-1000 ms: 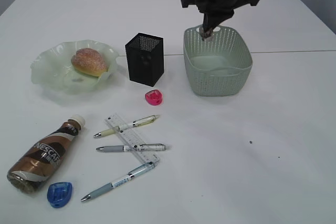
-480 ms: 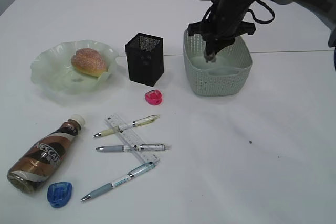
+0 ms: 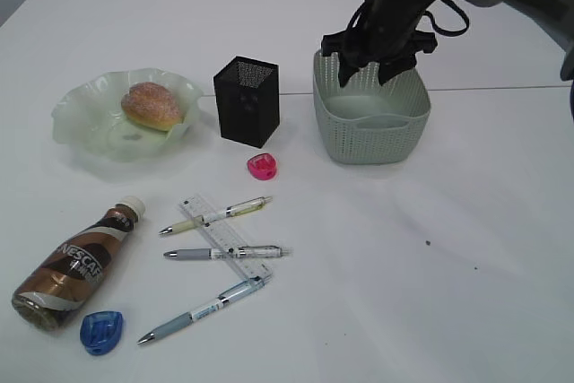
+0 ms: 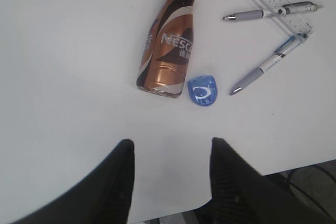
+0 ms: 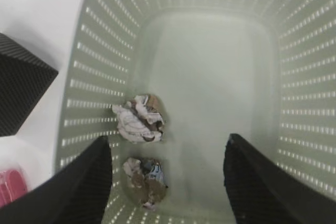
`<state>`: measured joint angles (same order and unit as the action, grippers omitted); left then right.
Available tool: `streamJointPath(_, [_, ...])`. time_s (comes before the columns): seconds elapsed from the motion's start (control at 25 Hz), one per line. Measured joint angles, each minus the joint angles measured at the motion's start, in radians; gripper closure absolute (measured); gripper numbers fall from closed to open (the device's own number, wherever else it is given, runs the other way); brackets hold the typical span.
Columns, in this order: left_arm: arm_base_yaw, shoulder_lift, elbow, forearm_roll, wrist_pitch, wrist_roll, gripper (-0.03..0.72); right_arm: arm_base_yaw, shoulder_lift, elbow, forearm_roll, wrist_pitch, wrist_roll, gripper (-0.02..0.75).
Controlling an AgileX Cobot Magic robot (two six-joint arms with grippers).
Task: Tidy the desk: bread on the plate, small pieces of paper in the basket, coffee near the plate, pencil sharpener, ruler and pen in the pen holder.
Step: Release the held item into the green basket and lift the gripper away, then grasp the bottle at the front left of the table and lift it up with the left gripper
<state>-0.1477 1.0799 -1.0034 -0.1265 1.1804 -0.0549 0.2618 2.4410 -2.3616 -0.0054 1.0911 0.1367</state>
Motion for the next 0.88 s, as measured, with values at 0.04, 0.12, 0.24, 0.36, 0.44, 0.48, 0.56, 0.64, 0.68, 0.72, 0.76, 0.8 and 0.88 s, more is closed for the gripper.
streamJointPath(0.04, [0.000,0.000,0.000,0.000,0.000,0.000,0.338,0.000,-0.002,-0.005,0.005,0.024,0.000,0.246])
streamJointPath(0.12, [0.000,0.000,0.000,0.000,0.000,0.000,0.338,0.000,-0.014,-0.019,0.011,0.083,0.000,0.246])
streamJointPath(0.24, [0.000,0.000,0.000,0.000,-0.002,0.000,0.335,0.000,-0.046,-0.029,0.015,0.136,-0.009,0.246])
streamJointPath(0.36, [0.000,0.000,0.000,0.000,-0.008,0.000,0.326,0.000,-0.074,-0.031,0.017,0.146,-0.013,0.246])
streamJointPath(0.44, [0.000,0.000,0.000,0.000,-0.013,0.000,0.321,0.000,-0.091,-0.031,0.017,0.152,-0.015,0.246])
streamJointPath(0.48, [0.000,0.000,0.000,0.000,-0.013,0.000,0.321,0.000,-0.101,-0.031,0.017,0.152,-0.015,0.246])
streamJointPath(0.56, [0.000,0.000,-0.009,0.000,-0.015,0.000,0.320,0.000,-0.127,-0.031,0.017,0.154,-0.022,0.246])
streamJointPath(0.64, [0.000,0.000,-0.035,0.000,-0.017,0.000,0.319,0.000,-0.168,-0.029,0.015,0.155,-0.041,0.246])
streamJointPath(0.68, [0.000,0.003,-0.051,0.000,-0.017,0.000,0.319,0.000,-0.194,-0.024,0.015,0.155,-0.048,0.246])
streamJointPath(0.72, [0.000,0.011,-0.070,0.000,-0.013,0.000,0.318,0.000,-0.219,-0.011,0.015,0.155,-0.049,0.246])
streamJointPath(0.76, [0.000,0.027,-0.087,0.000,-0.006,0.000,0.316,0.000,-0.253,0.005,0.015,0.155,-0.051,0.246])
streamJointPath(0.8, [0.000,0.050,-0.107,0.000,0.008,0.002,0.311,0.000,-0.289,0.031,0.018,0.155,-0.055,0.246])
streamJointPath(0.88, [0.000,0.107,-0.141,0.000,0.034,0.012,0.281,0.000,-0.364,0.101,0.019,0.155,-0.055,0.246])
